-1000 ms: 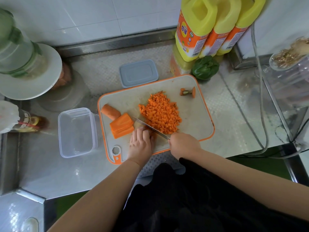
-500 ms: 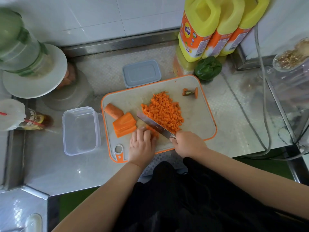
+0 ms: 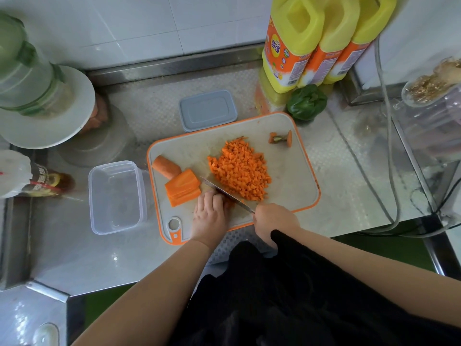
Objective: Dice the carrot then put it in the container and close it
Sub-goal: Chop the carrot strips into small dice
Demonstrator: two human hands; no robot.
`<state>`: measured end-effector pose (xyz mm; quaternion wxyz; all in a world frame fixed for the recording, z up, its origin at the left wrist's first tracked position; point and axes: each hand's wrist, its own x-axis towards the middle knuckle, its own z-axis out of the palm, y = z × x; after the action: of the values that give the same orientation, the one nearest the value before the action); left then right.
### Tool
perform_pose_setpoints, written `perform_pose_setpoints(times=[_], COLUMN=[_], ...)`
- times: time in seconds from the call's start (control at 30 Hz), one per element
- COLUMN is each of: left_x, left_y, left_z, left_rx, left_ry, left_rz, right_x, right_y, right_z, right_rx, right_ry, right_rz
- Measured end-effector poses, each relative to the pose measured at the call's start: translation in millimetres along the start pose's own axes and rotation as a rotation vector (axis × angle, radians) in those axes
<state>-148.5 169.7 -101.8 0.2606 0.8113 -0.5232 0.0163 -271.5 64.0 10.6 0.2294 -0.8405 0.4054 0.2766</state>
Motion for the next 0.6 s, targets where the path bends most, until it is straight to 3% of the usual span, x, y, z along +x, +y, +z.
perform_pose_setpoints(times=[0.27,0.43,0.6], left_x=[4.3,1.4,2.1], left_y=[1.3,3.8,-0.8], left_z=[-11.2,-20.4,-16.7], left_rx=[0.067,0.033,0.037], left_ry=[-0.025,-0.035,-0.072], left_rz=[0.027,0.000,-0.011], right_x=[13.2,-6.4,-18.9], right_y=[6.5,2.0,0.5], right_z=[-11.6,-16.1,-15.8], right_rx=[0.253,0.115,0.023], right_ry=[0.015,0.078,-0.019], right_rz=[-0.006,-0.018,-0.008])
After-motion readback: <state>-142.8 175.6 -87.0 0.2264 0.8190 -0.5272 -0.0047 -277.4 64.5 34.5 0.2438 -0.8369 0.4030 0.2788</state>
